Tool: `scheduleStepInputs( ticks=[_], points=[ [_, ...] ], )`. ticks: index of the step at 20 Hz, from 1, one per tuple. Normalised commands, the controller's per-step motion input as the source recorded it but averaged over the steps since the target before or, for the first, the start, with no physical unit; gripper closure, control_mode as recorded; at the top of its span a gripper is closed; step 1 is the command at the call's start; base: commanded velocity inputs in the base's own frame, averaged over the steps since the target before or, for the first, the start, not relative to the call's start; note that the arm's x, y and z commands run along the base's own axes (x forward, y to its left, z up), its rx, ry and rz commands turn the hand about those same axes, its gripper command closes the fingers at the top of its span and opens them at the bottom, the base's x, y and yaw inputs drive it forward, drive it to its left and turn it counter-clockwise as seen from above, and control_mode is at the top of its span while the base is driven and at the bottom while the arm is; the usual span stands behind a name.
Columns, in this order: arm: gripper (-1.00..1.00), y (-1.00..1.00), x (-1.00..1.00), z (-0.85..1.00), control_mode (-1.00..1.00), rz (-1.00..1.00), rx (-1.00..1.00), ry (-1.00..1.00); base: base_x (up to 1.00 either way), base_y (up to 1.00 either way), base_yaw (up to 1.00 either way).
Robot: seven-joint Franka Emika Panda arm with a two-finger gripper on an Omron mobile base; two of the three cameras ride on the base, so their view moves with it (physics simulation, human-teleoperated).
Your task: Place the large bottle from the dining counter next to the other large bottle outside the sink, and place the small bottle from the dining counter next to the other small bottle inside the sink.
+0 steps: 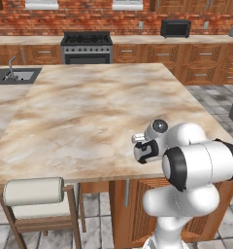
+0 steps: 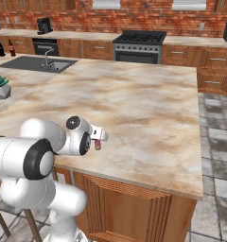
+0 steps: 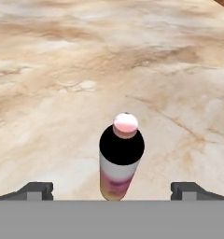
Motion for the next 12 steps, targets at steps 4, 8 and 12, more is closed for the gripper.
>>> scheduleStepInputs(
  ticks=[4, 8, 12],
  points=[
    [-1.00, -0.01, 0.03, -0.04, -1.00, 0.00, 0.00, 0.00, 0.00, 0.00, 0.00],
    [-1.00, -0.06, 0.09, -0.04, -1.00, 0.00, 0.00, 0.00, 0.00, 0.00, 0.00],
    [-1.00, -0.05, 0.09, -0.05, -1.00, 0.00, -0.01, 0.00, 0.00, 0.00, 0.00]
  ],
)
